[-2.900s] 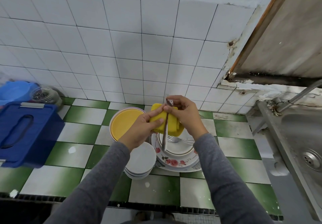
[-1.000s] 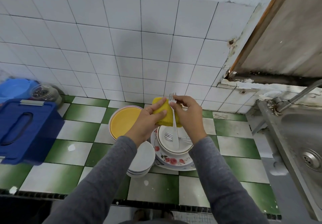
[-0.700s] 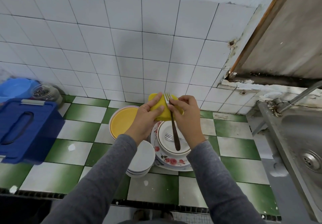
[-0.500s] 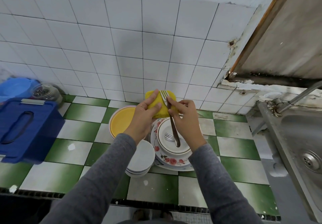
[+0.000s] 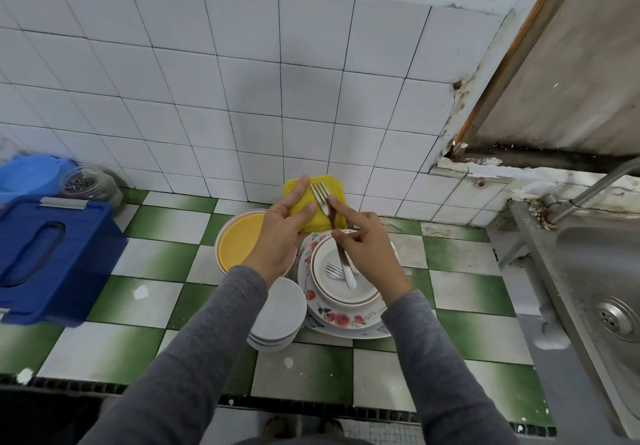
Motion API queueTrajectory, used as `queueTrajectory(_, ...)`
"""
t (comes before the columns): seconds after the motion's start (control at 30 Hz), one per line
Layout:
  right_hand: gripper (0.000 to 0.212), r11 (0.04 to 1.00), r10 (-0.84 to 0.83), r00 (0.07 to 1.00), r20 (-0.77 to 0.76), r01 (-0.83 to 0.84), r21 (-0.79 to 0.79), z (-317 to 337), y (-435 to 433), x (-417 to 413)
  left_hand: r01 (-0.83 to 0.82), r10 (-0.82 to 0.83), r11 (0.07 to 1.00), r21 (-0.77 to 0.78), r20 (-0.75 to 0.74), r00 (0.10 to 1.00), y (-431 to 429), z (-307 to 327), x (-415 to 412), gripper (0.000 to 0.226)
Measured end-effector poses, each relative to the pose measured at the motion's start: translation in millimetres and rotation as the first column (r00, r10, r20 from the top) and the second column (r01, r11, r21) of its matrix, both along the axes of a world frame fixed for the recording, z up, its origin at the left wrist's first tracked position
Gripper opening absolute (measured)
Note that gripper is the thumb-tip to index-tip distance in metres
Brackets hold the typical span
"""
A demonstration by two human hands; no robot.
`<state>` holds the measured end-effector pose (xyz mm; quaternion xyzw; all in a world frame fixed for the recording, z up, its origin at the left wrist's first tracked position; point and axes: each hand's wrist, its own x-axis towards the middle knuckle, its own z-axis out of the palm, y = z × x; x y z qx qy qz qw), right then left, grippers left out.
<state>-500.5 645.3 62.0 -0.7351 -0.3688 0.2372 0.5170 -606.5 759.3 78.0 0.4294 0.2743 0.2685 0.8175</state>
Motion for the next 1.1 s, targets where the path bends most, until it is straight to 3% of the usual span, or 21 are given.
queueTrajectory(0.2,0.061,0.999,0.020,1.000,0.023,-0.019,-0.048,0,-5,8,-0.034,0.036,0.998,-0.058,0.036,0.999,0,1,-1,0.051)
queueTrajectory(0.43,0.064,1.000,0.007,1.000,-0.017,-0.007,-0.015,-5,-4,11,0.049,-0.042,0.994,0.102,-0.072,0.997,-4,1,-3,0.051)
queueTrajectory(0.63,0.063,0.999,0.031,1.000,0.004,-0.030,-0.018,-8,-5,14,-0.009,0.009,1.000,0.006,-0.016,1.000,-3,4,-5,0.051)
queueTrajectory(0.77,0.062,0.998,0.047,0.998,0.051,-0.045,-0.038,-8,0,16,0.027,-0.023,0.997,0.074,-0.056,0.998,-5,0,-7,0.052)
queueTrajectory(1.0,0.062,0.999,0.051,0.990,0.131,-0.050,-0.005,0,-2,18,-0.109,0.111,0.990,0.094,-0.024,0.993,-2,6,-7,0.053)
queueTrajectory(1.1,0.064,0.999,0.010,0.995,0.100,-0.015,0.048,5,-2,16,-0.119,0.126,0.983,0.137,-0.047,0.991,-3,5,-6,0.054)
